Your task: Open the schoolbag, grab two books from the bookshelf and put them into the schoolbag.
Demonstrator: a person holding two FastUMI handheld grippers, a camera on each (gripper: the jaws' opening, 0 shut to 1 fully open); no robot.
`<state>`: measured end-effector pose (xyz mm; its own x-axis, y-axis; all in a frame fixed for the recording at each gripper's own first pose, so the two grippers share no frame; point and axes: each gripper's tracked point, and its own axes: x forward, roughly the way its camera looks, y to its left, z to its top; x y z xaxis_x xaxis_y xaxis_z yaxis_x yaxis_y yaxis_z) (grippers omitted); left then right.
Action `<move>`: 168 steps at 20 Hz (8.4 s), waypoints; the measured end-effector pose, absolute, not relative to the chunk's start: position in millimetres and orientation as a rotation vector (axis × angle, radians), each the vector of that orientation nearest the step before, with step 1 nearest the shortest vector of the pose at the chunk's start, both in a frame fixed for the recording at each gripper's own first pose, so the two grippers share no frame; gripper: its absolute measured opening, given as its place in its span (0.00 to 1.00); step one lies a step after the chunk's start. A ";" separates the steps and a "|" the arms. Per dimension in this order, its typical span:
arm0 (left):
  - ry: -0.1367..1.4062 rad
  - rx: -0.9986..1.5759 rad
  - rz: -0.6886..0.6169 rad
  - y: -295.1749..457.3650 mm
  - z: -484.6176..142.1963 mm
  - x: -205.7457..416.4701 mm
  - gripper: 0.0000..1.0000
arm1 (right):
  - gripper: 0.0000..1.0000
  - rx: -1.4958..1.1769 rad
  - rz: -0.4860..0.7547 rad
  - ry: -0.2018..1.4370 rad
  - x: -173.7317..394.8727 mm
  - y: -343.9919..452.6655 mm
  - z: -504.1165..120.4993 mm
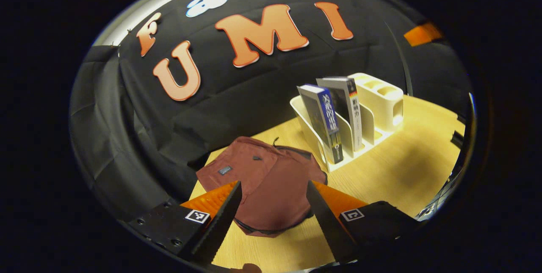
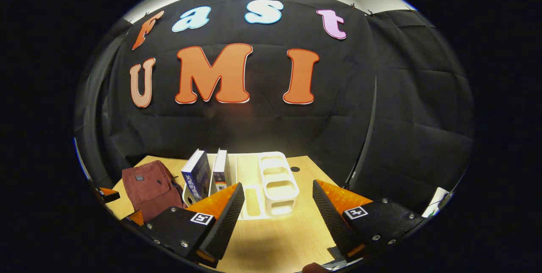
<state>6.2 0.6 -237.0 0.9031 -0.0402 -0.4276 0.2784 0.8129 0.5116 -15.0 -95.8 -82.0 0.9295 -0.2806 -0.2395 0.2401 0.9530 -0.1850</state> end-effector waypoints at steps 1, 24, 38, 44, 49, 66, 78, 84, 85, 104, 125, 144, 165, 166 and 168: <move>0.452 0.620 -0.176 1.3 -254.0 6.5 0.97 | 0.96 -0.160 -0.275 0.282 -16.5 -99.0 -85.3; 0.646 0.851 -0.245 12.9 -368.3 45.5 0.86 | 0.97 -0.133 -0.332 0.392 -25.2 -129.1 -115.8; 0.730 0.948 -0.292 9.3 -370.8 53.8 0.02 | 0.97 -0.077 -0.287 0.402 -11.1 -131.1 -119.7; 0.795 0.869 -0.346 4.9 -358.8 57.0 0.01 | 0.97 -0.019 -0.200 0.390 0.5 -115.5 -123.8; 0.809 0.754 -0.430 9.2 -292.8 72.3 0.01 | 0.96 0.059 -0.216 0.364 -7.0 -74.8 -121.4; 0.619 0.544 -0.371 59.2 -123.4 167.5 0.01 | 0.96 -0.070 0.176 0.868 98.4 89.5 -58.7; 0.628 0.466 -0.367 76.4 -133.0 172.1 0.01 | 0.98 -0.068 0.021 1.237 217.8 114.7 -170.2; 0.639 0.460 -0.370 81.2 -138.7 174.4 0.01 | 0.98 -0.066 -0.050 1.334 224.9 101.7 -216.5; 0.642 0.458 -0.369 80.8 -139.5 174.9 0.01 | 0.97 -0.071 -0.061 1.344 224.3 98.1 -225.6; 0.652 0.484 -0.369 78.4 -144.1 166.3 0.01 | 0.36 0.011 -0.080 1.209 209.6 104.2 -162.3; 0.626 0.521 -0.443 55.0 -144.9 148.0 0.01 | 0.35 0.847 0.032 0.820 63.0 149.9 -152.0; 0.592 0.570 -0.511 34.1 -130.8 154.6 0.00 | 0.35 0.936 0.007 0.795 141.0 254.3 -318.7; 0.646 0.522 -0.499 45.5 -142.5 155.0 0.01 | 0.98 0.666 -0.070 0.941 112.9 195.3 -352.8; 0.644 0.526 -0.489 47.4 -141.2 153.1 0.01 | 0.97 0.637 -0.054 0.938 105.7 187.0 -347.0; 0.645 0.534 -0.471 51.3 -141.2 151.3 0.00 | 0.98 0.581 -0.023 0.943 90.4 168.0 -330.1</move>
<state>151.3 51.3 -141.2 0.7050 -0.2430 -0.6663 0.5613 0.7655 0.3146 90.4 168.0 -330.1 0.5990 0.2289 -0.7673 0.2654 0.8474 0.4599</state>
